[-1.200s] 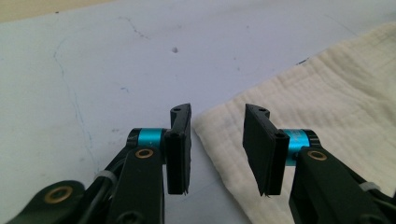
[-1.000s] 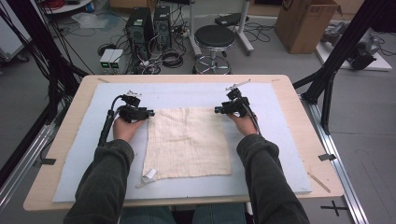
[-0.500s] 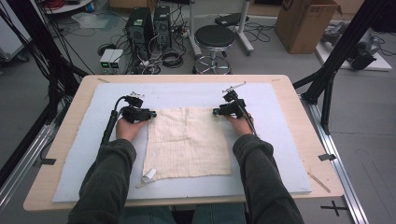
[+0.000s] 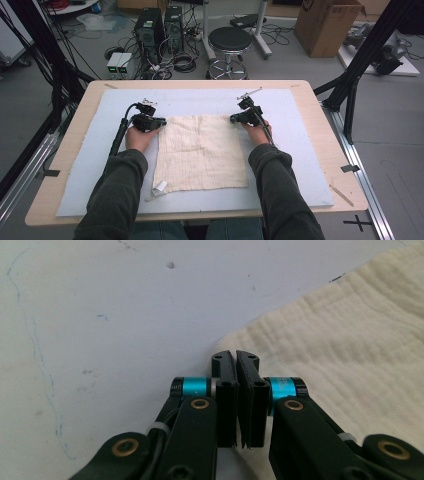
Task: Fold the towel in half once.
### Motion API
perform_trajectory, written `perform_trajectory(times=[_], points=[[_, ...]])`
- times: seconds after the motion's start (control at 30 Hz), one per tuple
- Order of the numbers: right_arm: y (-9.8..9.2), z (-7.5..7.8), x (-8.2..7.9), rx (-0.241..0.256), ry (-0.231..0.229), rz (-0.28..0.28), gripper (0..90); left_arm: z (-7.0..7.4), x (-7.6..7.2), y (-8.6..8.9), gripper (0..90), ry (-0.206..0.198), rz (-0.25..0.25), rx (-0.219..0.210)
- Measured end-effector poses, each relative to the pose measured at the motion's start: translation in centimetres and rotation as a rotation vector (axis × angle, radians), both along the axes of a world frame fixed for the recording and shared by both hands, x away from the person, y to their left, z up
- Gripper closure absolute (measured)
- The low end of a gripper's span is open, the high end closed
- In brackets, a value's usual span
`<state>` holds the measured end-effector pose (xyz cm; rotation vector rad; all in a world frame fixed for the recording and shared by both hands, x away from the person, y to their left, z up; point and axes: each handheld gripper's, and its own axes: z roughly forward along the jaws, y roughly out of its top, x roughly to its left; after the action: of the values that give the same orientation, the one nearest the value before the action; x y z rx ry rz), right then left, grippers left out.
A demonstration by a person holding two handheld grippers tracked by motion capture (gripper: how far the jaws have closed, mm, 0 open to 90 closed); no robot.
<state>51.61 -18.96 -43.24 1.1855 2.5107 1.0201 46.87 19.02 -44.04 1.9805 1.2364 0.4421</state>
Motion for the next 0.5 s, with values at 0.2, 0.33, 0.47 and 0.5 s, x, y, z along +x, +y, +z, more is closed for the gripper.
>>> perform_trajectory(times=[0.2,0.33,0.47,0.5], points=[[-0.5,0.5,-0.1,0.029,0.001,0.008,84.7,0.3,-0.1,0.2,86.9,-0.011,-0.007,-0.005],[-0.6,0.8,-0.2,0.028,-0.007,0.023,85.0,0.5,-0.2,0.5,86.9,-0.018,-0.006,-0.009],[-0.9,1.2,-0.2,0.043,-0.008,0.025,85.2,1.0,-0.3,0.7,86.9,-0.036,-0.006,-0.026],[-1.0,1.3,-0.3,0.046,-0.012,0.028,85.2,1.1,-0.3,0.8,86.9,-0.040,-0.013,-0.025]])
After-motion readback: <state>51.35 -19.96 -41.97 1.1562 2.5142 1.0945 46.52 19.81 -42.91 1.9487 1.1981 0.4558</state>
